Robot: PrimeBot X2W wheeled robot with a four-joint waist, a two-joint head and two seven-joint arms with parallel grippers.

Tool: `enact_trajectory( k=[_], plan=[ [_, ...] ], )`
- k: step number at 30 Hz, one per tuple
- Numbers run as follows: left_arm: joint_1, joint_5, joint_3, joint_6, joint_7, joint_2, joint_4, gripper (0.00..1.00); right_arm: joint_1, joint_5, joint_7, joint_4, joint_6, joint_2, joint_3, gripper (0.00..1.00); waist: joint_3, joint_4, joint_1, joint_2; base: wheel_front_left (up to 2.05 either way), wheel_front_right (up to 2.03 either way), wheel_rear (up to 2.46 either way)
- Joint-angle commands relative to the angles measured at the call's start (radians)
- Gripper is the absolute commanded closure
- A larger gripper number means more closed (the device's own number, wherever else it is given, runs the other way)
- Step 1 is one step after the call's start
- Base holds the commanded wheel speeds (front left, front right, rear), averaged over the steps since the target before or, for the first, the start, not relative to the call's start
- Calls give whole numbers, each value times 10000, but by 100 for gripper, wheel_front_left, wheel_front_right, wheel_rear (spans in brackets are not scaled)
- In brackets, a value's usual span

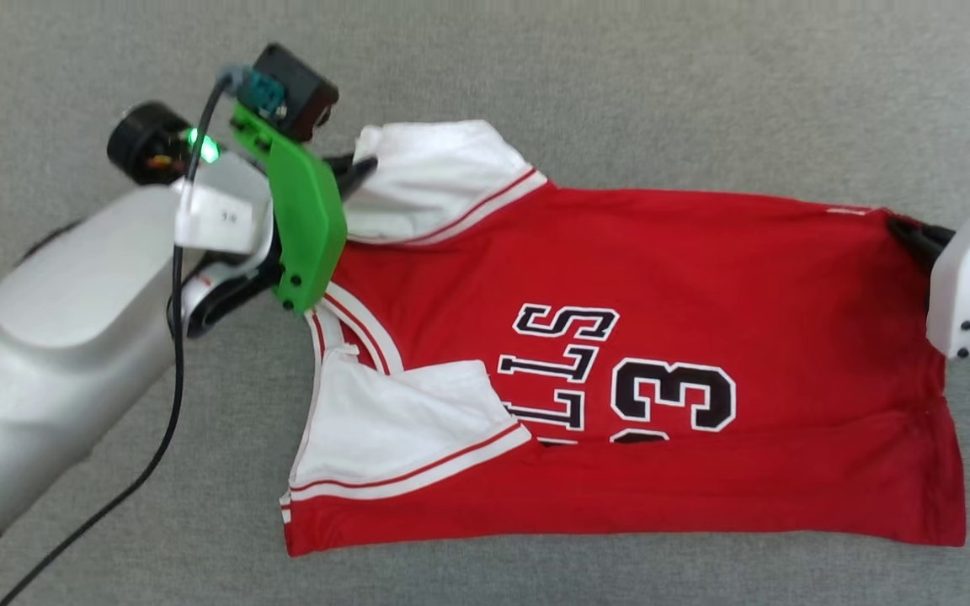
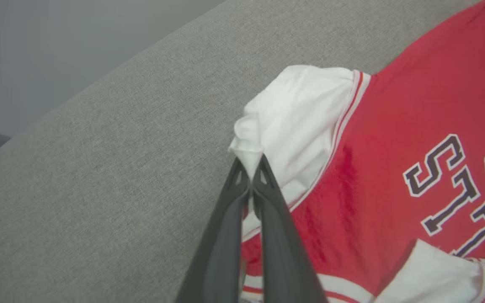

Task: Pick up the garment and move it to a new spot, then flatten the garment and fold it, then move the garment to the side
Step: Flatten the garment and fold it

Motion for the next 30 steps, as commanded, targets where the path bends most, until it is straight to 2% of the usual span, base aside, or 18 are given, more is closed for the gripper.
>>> enact_trajectory(
  k=[1,4,6,11,17,25,26,27,28,30],
  plan=[
    [388,-1,-43,111,-117,180,-168,100,338,20,-281,-156,-7,-57,-17,100,-869,-151,0,0,0,0,0],
    [1085,4,-136,433,-349,493,-791,100,1044,-71,-849,-614,-7,-219,-104,100,-1308,-109,0,0,0,0,0],
    [2541,-120,-296,1175,-656,1177,-2173,100,2912,-221,-1556,-1443,-7,-142,-1024,100,-1872,11,0,0,0,0,0],
    [3812,-130,-440,1863,-882,1565,-2977,100,4740,-438,-1633,-2133,-7,190,-1946,100,-2091,92,0,0,0,0,0],
    [5150,-381,-546,2289,-1067,1632,-3425,100,6464,-677,-1440,-2833,-7,813,-2776,100,-2045,100,0,0,0,0,0],
    [5819,-485,-531,2379,-1463,1281,-2776,99,6814,-840,-1043,-2438,-7,1386,-3037,100,-1731,48,0,0,0,0,0],
    [5846,-491,-479,2422,-1593,1226,-2688,79,6767,-787,-1052,-2406,-7,1439,-3058,75,-1757,38,0,0,0,0,0],
    [5872,-463,-405,2483,-1803,1177,-2605,0,6731,-733,-1044,-2391,-7,1453,-3074,11,-1818,35,0,0,0,0,0],
    [5904,-456,-314,2570,-2006,1149,-2546,0,6707,-692,-1055,-2432,-7,1431,-3076,0,-1877,30,0,0,0,0,0],
    [6002,-370,-187,2766,-2406,1149,-2474,0,6688,-447,-975,-2654,-7,1331,-3060,0,-2042,8,0,0,0,0,0]
  ],
)
